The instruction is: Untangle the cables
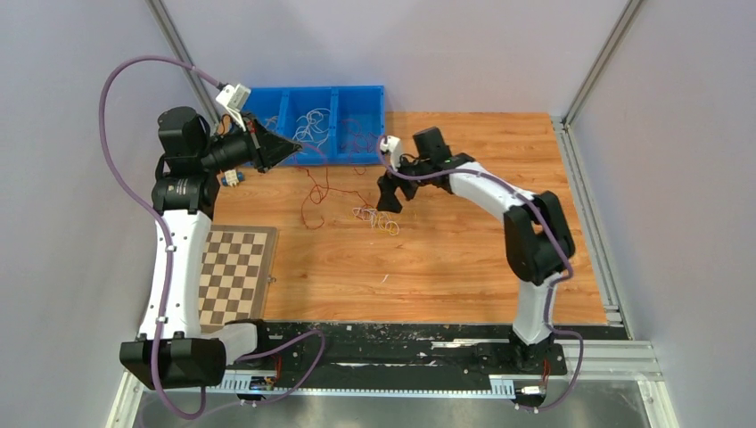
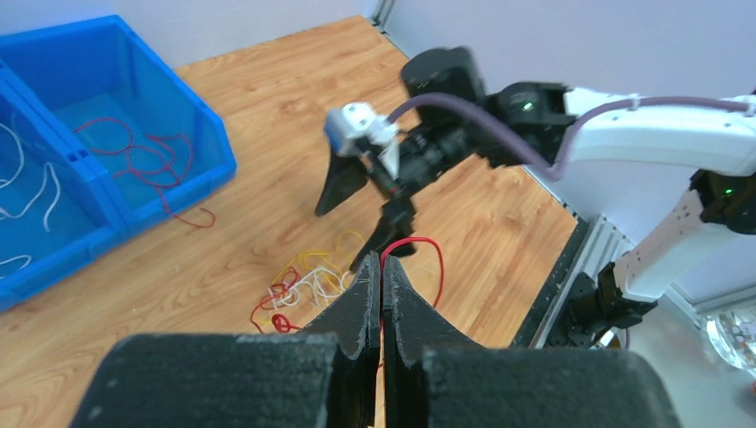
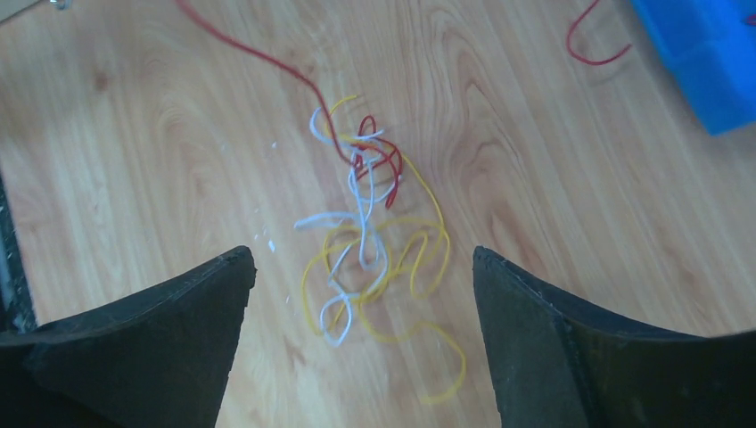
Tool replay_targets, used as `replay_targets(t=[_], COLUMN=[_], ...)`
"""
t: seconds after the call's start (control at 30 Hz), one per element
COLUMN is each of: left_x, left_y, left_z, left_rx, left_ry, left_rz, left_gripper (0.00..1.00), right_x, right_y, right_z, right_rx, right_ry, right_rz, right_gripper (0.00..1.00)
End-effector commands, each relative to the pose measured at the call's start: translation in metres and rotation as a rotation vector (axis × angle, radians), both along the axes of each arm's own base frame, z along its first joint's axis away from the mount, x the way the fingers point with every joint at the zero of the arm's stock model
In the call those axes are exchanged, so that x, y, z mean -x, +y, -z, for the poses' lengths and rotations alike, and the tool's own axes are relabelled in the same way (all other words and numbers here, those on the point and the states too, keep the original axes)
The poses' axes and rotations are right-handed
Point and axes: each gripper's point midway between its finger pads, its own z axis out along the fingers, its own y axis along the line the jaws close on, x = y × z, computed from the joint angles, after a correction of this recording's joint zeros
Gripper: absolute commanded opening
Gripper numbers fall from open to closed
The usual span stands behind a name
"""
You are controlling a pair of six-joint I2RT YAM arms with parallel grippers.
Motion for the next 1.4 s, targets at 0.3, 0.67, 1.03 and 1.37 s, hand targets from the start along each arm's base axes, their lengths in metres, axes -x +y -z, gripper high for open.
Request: replay_targets(t=[0.3, 0.67, 1.03, 1.37], left_x=[-0.002, 0.0, 0.009, 0.028], left_y=[0.011, 0.081, 0.09, 0.111], left_z=[-0.036, -0.2, -0.274, -0.319], left_rx=[-0.049, -0.037, 0.051, 0.125], left_ry=[-0.122, -0.599, -0.763, -0.837], left_rz=[-0.094, -0.491, -0.558, -0.656], left_gripper=[0.0, 0.0, 0.0, 0.0], right_x=[-0.035, 0.031, 0.064, 0.079], right_y=[0.061, -0.055, -0.155, -0.226], right_z=[0.087, 0.117, 0.137, 0.17], right_rx=[0.14, 0.375, 0.473, 0.654], right_ry=[0.019, 0.126, 0.329, 0.401], right_rz=[0.075, 0.115, 0.223, 0.283], right_gripper=[0.52, 0.25, 0.21, 0.06])
